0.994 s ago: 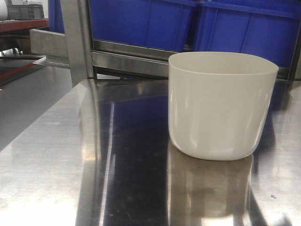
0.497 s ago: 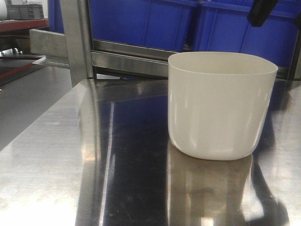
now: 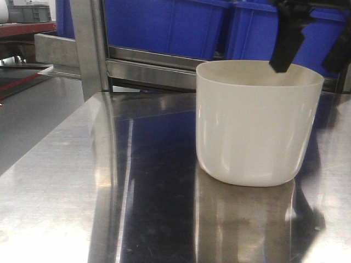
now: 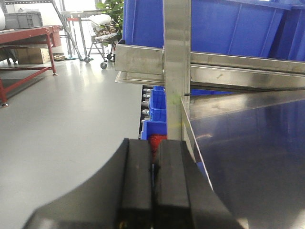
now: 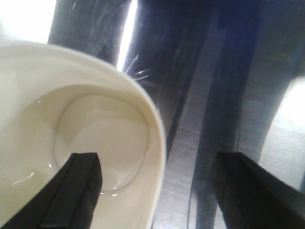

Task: Move white bin to right shelf second layer
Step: 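Lower the right gripper onto the white bin's rim and close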

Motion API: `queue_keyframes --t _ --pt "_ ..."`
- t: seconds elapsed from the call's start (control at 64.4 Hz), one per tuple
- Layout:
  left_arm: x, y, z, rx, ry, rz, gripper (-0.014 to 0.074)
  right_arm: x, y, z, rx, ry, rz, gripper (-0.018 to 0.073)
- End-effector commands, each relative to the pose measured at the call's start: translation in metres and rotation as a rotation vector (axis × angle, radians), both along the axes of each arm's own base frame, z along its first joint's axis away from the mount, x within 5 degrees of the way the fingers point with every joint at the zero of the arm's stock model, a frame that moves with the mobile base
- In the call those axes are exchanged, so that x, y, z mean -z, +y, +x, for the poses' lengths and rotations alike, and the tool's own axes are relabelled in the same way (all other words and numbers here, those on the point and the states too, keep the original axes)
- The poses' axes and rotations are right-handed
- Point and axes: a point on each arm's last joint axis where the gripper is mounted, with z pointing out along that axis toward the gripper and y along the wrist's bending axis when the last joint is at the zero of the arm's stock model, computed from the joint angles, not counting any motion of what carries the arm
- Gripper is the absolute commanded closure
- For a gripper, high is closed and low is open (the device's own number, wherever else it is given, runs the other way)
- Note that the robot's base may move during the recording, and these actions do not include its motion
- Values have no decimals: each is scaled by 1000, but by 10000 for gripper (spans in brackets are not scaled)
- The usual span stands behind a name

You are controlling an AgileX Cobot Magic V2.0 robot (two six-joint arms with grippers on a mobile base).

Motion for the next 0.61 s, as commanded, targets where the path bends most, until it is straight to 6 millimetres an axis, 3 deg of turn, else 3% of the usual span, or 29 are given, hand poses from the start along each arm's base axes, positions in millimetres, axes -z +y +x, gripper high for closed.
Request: queue_keyframes --t 0.0,0.497,0.59 --pt "4 0 0 -3 -60 -17 512 -15 2 4 -11 -83 19 -32" --pt "4 0 0 -3 -60 -17 512 22 7 26 -17 7 -41 -32" --pt "4 0 0 -3 -60 -17 512 29 8 29 -18 25 -47 28"
